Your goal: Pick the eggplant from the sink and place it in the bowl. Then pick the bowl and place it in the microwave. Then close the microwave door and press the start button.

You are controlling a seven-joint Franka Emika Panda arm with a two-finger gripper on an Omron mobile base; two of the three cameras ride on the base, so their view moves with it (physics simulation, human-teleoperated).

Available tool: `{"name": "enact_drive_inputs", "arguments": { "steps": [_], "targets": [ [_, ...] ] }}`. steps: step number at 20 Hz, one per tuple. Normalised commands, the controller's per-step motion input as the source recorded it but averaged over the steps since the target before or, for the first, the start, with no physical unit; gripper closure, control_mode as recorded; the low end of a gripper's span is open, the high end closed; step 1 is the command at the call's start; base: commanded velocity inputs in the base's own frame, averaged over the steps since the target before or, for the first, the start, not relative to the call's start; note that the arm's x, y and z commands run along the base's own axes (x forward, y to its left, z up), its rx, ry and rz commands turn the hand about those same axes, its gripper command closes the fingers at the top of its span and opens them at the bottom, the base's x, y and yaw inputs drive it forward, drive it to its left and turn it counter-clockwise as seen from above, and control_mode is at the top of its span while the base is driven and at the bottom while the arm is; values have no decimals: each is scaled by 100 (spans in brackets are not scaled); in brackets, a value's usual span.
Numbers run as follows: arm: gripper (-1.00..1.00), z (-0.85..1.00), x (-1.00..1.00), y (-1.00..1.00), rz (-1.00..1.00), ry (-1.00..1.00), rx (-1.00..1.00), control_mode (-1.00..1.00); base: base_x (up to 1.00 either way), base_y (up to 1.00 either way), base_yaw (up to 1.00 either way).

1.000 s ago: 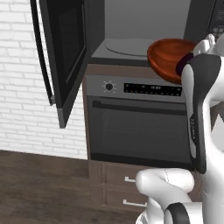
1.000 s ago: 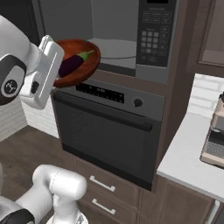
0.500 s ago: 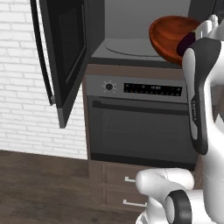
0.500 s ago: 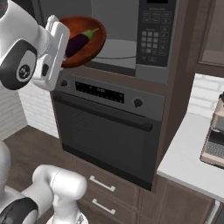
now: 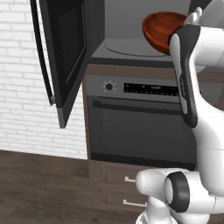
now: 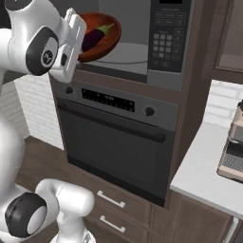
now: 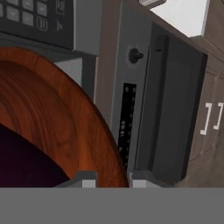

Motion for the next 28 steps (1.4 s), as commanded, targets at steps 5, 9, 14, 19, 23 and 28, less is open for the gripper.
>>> {"name": "enact_drive_inputs", "arguments": {
  "steps": [5,9,14,19,23,28],
  "targets": [
    [100,-5,73,-2,0,2,0,-100,0,0,0],
    [100,-9,63,-2,0,3,0,-100,0,0,0],
    [100,-12,44,-1,1,7,0,-100,0,0,0],
    [100,-19,32,0,2,5,0,-100,0,0,0],
    [100,-8,25,-1,1,0,0,-100,0,0,0],
    [100,-9,30,-3,1,0,0,-100,0,0,0]
  ]
}}
